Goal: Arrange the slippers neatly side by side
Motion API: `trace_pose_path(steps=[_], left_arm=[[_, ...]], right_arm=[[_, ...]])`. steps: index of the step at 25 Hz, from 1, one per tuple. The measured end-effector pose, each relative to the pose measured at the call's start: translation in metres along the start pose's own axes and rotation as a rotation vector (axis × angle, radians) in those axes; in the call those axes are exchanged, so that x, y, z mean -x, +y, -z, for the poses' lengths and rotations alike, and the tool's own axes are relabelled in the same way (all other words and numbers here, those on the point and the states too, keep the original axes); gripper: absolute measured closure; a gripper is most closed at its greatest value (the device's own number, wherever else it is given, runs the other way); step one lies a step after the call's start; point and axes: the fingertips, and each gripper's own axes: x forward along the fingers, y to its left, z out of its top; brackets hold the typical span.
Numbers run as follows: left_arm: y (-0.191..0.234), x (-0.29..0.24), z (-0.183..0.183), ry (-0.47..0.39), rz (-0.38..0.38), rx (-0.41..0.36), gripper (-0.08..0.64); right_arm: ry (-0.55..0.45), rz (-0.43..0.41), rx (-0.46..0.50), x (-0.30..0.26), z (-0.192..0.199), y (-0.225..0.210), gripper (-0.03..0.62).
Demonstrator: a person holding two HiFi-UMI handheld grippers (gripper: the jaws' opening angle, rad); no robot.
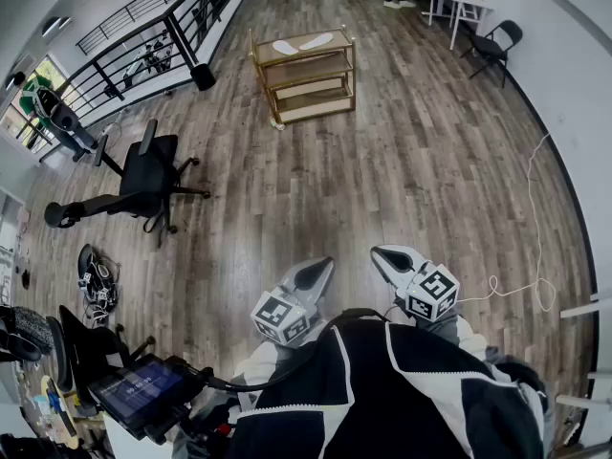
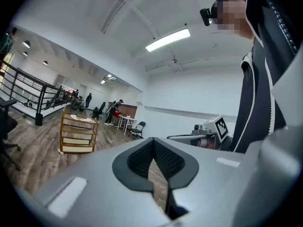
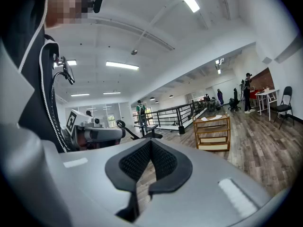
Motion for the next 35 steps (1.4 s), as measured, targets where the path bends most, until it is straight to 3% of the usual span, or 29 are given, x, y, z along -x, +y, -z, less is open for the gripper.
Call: trace_pose_path(steps=[14, 22, 35], left_arm=[[0.001, -0.011, -0.006, -0.006, 0.033, -0.034, 0.545], [-0.013, -0.040, 0.005, 0.008, 0.023, -0.025, 0.545], [-0.019, -0.037, 0.014, 0.070, 0.004, -0.002, 0.545]], right_arm=[[-0.025, 0.006, -0.025, 0.000, -0.002, -0.007, 0.588], [-0.022, -0.035, -0.020, 0.017, 0.007, -0.025, 0.588], [-0.010, -0.107, -0.053, 0.008, 0.008, -0.018, 0.588]])
